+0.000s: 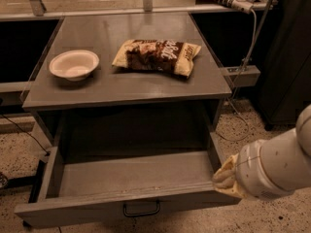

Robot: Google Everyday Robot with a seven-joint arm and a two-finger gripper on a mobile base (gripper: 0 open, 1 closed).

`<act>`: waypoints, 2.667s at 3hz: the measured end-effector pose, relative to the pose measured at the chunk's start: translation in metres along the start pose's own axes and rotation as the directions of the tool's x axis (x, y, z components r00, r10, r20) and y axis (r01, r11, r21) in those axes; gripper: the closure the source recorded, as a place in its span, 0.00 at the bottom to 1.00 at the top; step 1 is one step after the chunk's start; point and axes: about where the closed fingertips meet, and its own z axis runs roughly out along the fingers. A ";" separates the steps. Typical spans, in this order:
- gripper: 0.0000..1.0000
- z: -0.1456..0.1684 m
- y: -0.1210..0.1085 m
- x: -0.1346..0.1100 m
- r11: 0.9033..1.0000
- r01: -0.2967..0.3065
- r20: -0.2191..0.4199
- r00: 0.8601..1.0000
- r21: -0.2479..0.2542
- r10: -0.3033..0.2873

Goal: Close top drawer

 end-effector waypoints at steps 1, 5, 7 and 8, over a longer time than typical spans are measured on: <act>1.00 0.038 0.013 -0.001 1.000 0.001 0.064 0.998 0.001 -0.001; 0.81 0.112 0.020 0.012 0.997 -0.019 0.172 0.985 0.070 0.007; 0.35 0.112 0.020 0.012 0.997 -0.019 0.172 0.985 0.070 0.007; 0.12 0.112 0.019 0.012 0.997 -0.019 0.172 0.985 0.070 0.007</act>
Offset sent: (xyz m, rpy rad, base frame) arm -0.0048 0.0413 -0.1071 0.2157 -0.0954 0.0071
